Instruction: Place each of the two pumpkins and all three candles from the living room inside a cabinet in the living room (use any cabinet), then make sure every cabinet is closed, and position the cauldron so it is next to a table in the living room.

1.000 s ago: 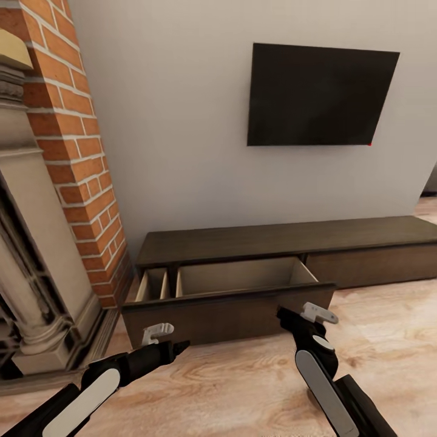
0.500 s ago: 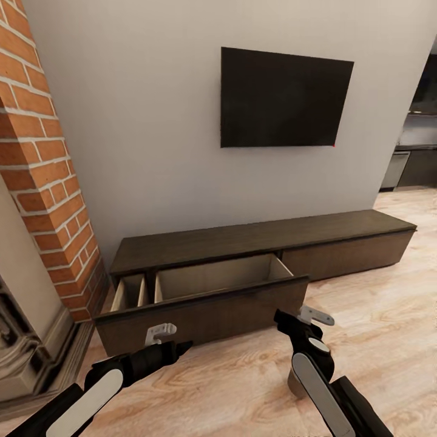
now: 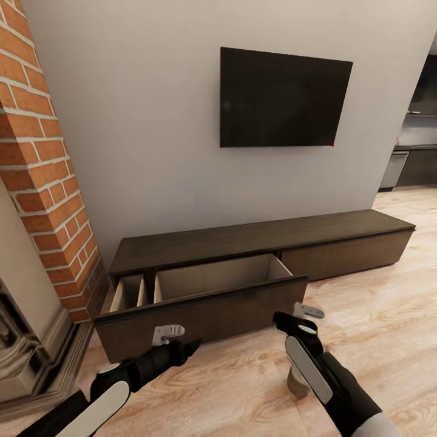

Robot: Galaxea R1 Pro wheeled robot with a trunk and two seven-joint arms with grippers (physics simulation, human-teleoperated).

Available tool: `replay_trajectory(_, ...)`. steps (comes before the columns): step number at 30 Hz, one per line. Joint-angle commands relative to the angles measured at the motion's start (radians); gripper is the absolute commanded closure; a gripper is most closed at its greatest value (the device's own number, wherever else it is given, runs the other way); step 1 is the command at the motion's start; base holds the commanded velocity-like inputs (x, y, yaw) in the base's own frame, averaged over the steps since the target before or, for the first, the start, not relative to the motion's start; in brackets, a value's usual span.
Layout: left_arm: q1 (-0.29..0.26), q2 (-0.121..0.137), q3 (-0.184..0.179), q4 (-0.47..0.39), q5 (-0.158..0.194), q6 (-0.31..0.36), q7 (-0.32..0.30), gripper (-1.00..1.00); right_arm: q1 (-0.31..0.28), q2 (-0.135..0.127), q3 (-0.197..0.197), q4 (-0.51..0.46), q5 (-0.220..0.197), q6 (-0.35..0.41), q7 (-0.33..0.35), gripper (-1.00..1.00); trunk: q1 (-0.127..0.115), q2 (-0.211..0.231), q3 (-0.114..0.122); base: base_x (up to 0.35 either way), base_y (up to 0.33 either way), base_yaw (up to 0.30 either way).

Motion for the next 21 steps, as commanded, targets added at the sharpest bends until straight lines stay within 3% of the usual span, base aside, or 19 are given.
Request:
replay_trajectory(1, -0.001, 0.002, -0.015, -0.013, 0.006, -0.01, 0.015, -1.0, -0.023, -0.002, 0.003, 0.034, 0.001, 0.003, 0.005, -1.0, 0.0, -0.001, -0.001, 0.0, 0.0, 0.0)
replay_trajectory(6, -0.001, 0.002, -0.063, -0.048, 0.001, -0.025, 0.032, -1.0, -0.091, -0.006, 0.0, 0.121, 0.033, -0.001, 0.024, -1.0, 0.0, -0.001, -0.001, 0.0, 0.0, 0.0)
replay_trajectory(8, -0.001, 0.003, -0.079, -0.073, 0.0, -0.028, 0.034, -1.0, -0.118, -0.007, -0.001, 0.164, 0.07, -0.001, 0.028, -1.0, 0.0, -0.001, -0.001, 0.0, 0.0, 0.0)
replay_trajectory(12, -0.001, 0.004, -0.084, -0.086, 0.0, -0.029, 0.035, -1.0, -0.129, -0.006, -0.003, 0.206, 0.1, -0.002, 0.035, -1.0, 0.0, -0.001, -0.001, 0.0, 0.0, 0.0)
replay_trajectory(14, -0.001, 0.01, -0.086, -0.103, 0.0, -0.029, 0.034, -1.0, -0.132, -0.008, -0.006, 0.239, 0.107, -0.002, 0.077, -1.0, 0.0, -0.001, -0.001, 0.0, 0.0, 0.0)
replay_trajectory(17, -0.001, 0.018, -0.086, -0.124, 0.0, -0.029, 0.033, -1.0, -0.143, -0.008, -0.009, 0.317, 0.111, -0.007, 0.122, -1.0, 0.0, -0.001, -0.001, 0.0, 0.0, 0.0)
replay_trajectory(21, -0.001, 0.026, -0.086, -0.139, 0.002, -0.027, 0.03, -1.0, -0.211, -0.008, -0.01, 0.468, 0.112, -0.055, 0.182, -1.0, 0.0, -0.001, -0.001, 0.0, 0.0, 0.0)
